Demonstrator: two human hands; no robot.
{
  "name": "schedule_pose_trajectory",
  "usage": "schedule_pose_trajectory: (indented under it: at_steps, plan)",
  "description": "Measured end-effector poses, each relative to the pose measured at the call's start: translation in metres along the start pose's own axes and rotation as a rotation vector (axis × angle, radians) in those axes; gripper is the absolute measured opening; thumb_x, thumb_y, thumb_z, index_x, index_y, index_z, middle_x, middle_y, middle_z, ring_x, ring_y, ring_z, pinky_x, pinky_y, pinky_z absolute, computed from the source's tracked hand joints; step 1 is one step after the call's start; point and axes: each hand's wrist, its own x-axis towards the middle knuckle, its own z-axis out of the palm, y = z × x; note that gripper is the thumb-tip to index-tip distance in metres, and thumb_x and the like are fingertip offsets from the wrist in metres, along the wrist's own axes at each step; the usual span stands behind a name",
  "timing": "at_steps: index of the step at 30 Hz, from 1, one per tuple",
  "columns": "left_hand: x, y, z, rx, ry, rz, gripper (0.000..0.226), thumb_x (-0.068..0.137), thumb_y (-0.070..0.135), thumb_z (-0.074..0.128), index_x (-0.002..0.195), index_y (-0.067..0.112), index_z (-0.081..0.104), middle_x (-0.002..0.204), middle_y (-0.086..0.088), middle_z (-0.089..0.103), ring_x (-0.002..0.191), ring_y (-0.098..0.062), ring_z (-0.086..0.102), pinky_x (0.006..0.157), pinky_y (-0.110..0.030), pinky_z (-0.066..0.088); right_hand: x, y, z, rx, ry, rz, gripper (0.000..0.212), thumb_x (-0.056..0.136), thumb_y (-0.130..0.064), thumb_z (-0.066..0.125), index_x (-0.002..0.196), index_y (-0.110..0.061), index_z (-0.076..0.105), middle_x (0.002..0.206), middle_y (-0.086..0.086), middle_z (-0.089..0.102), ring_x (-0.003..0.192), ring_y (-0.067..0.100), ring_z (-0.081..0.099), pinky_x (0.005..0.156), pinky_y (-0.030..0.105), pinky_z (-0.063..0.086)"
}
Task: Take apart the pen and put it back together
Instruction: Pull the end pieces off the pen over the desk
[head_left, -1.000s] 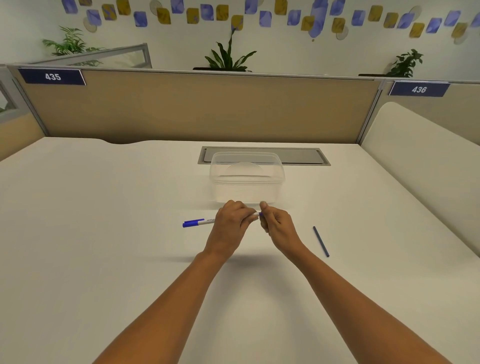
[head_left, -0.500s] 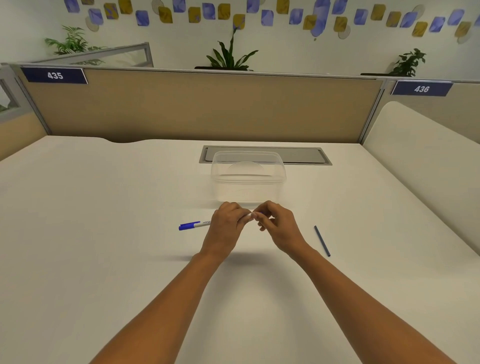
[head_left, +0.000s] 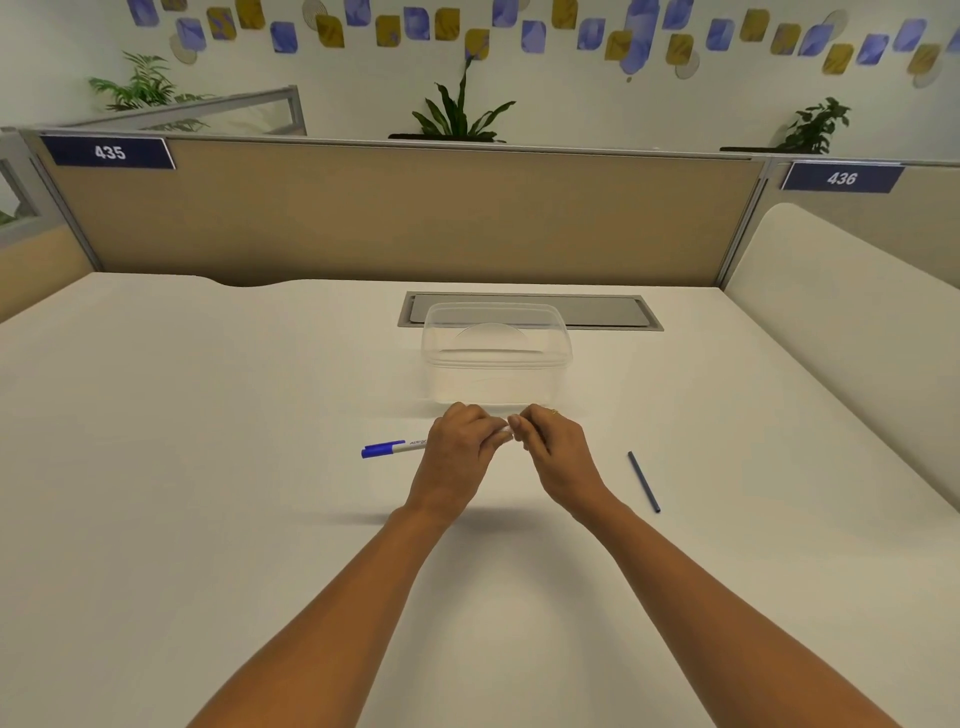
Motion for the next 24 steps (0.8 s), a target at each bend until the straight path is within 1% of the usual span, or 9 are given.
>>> schedule_pose_trajectory:
  at_steps: [2,4,9,11,15,17,20,22,24]
  plan:
    - [0.0000,0.0002,0.0007,0.003,-0.001,0.000,0.018,0.079,0.019,0.056,0.082,0.006,0.067,0.069,-0.014,0.065,0.069,-0.024,0.054,0.059,-0.039,0.049,-0.0001,-0.0018,0.0000,0.005,0.007,0.004,0.038,0.094,-0.016,0.044,0.058,-0.029,0.041,0.056,-0.012,0.043,0.059,-0.003,0.047,0.056,0.009,0.035]
    - [0.0010,0.0006,0.0011,-0.002,0.000,0.002,0.022,0.080,0.023,0.054,0.082,0.005,0.067,0.070,-0.014,0.065,0.071,-0.018,0.050,0.059,-0.037,0.048,-0.0010,-0.0028,-0.0001,0.024,0.008,0.015,0.041,0.095,-0.017,0.042,0.057,-0.030,0.038,0.054,-0.011,0.041,0.055,-0.002,0.045,0.054,0.011,0.034]
    - [0.0012,0.0031,0.0006,0.016,-0.005,0.019,0.020,0.078,0.019,0.056,0.081,0.003,0.067,0.070,-0.015,0.067,0.067,-0.030,0.057,0.059,-0.040,0.052,-0.0029,-0.0019,0.0016,0.103,0.008,0.078,0.041,0.095,-0.025,0.039,0.055,-0.024,0.036,0.053,-0.004,0.035,0.051,0.008,0.032,0.049,0.018,0.027]
    - [0.0011,0.0039,0.0011,0.016,-0.006,0.021,0.020,0.078,0.019,0.056,0.082,0.004,0.067,0.070,-0.015,0.067,0.067,-0.030,0.057,0.059,-0.038,0.050,-0.0028,-0.0031,0.0014,0.134,0.016,0.110,0.043,0.095,-0.027,0.040,0.052,-0.024,0.037,0.052,-0.003,0.035,0.052,0.009,0.031,0.049,0.017,0.027]
    - [0.0007,0.0035,0.0028,0.007,-0.001,0.018,0.025,0.080,0.026,0.054,0.082,0.005,0.067,0.070,-0.013,0.066,0.069,-0.024,0.054,0.061,-0.030,0.042,-0.0017,-0.0045,-0.0006,0.184,0.022,0.164,0.051,0.094,-0.028,0.043,0.044,-0.028,0.035,0.047,-0.005,0.034,0.042,0.005,0.037,0.046,0.013,0.029]
    - [0.0000,0.0038,0.0023,0.010,-0.011,0.019,0.022,0.079,0.022,0.055,0.081,0.004,0.067,0.070,-0.015,0.066,0.068,-0.026,0.056,0.061,-0.033,0.045,-0.0008,-0.0037,-0.0016,0.201,-0.015,0.180,0.050,0.093,-0.031,0.044,0.044,-0.023,0.036,0.046,-0.002,0.035,0.041,0.006,0.033,0.046,0.013,0.028]
    - [-0.0009,0.0020,-0.0012,0.009,-0.013,0.014,0.017,0.078,0.016,0.057,0.081,0.002,0.067,0.070,-0.016,0.066,0.068,-0.030,0.056,0.060,-0.036,0.047,-0.0008,-0.0028,-0.0050,0.191,-0.084,0.164,0.040,0.092,-0.031,0.045,0.053,-0.021,0.047,0.052,-0.002,0.049,0.046,0.004,0.042,0.050,0.014,0.035]
    - [-0.0004,-0.0009,-0.0034,0.006,-0.003,0.004,0.012,0.079,0.012,0.060,0.082,0.002,0.067,0.072,-0.017,0.066,0.069,-0.031,0.056,0.061,-0.038,0.048,-0.0014,-0.0028,-0.0071,0.182,-0.110,0.126,0.020,0.091,-0.027,0.050,0.072,-0.022,0.053,0.065,-0.003,0.056,0.056,0.003,0.050,0.051,0.015,0.042]
    - [0.0003,-0.0033,-0.0048,-0.001,-0.001,-0.004,0.014,0.080,0.014,0.059,0.082,0.003,0.068,0.072,-0.017,0.066,0.070,-0.031,0.056,0.059,-0.040,0.047,-0.0011,-0.0023,-0.0080,0.168,-0.134,0.078,0.002,0.089,-0.020,0.054,0.087,-0.019,0.055,0.076,-0.004,0.057,0.066,0.003,0.055,0.054,0.014,0.048]
